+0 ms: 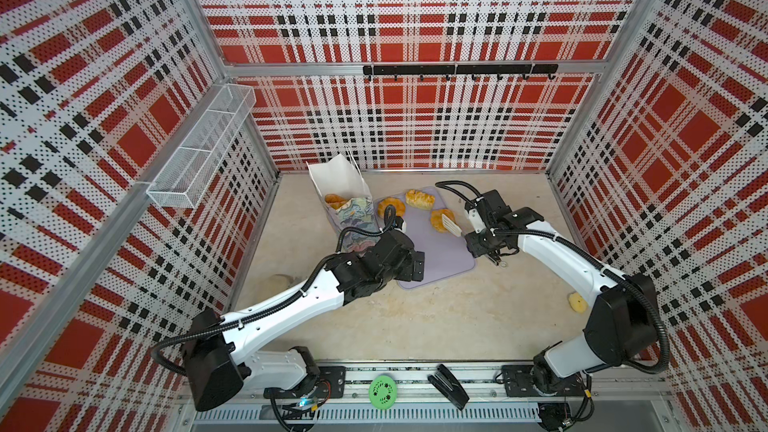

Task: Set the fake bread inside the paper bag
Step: 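Lower the right gripper's tongs onto a braided golden bun on the tray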

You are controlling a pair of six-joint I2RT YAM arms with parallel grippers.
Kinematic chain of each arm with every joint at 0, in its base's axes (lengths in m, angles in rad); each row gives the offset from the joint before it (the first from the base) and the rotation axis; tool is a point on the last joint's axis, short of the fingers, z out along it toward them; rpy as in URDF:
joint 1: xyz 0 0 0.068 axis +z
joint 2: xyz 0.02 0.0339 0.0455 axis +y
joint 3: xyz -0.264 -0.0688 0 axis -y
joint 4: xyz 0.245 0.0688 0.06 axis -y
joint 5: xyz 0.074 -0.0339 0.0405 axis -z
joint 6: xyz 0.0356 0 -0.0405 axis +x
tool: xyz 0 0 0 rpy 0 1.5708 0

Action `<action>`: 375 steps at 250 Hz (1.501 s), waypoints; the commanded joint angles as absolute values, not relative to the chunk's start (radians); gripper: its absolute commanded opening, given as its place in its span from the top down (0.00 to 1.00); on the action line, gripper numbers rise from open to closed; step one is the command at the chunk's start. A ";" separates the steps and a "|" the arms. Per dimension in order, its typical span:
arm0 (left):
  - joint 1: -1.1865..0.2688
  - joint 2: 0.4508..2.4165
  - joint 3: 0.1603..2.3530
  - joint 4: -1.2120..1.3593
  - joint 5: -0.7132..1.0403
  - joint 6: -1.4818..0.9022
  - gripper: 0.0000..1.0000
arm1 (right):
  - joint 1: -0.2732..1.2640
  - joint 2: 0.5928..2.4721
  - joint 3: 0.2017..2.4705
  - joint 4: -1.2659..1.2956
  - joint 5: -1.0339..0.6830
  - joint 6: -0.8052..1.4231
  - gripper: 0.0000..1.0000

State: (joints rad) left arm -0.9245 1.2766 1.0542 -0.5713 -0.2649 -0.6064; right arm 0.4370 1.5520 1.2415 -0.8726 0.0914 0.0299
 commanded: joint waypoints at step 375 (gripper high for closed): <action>-0.945 1.308 0.989 -0.548 -0.253 -0.664 0.01 | 0.518 1.669 1.328 -0.893 0.128 -0.064 0.46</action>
State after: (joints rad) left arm -0.9386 1.3239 0.9974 -0.5606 -0.2405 -0.6502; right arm 0.5198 1.6997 1.3327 -0.8906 0.0555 -0.0422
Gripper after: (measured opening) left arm 0.993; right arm 0.533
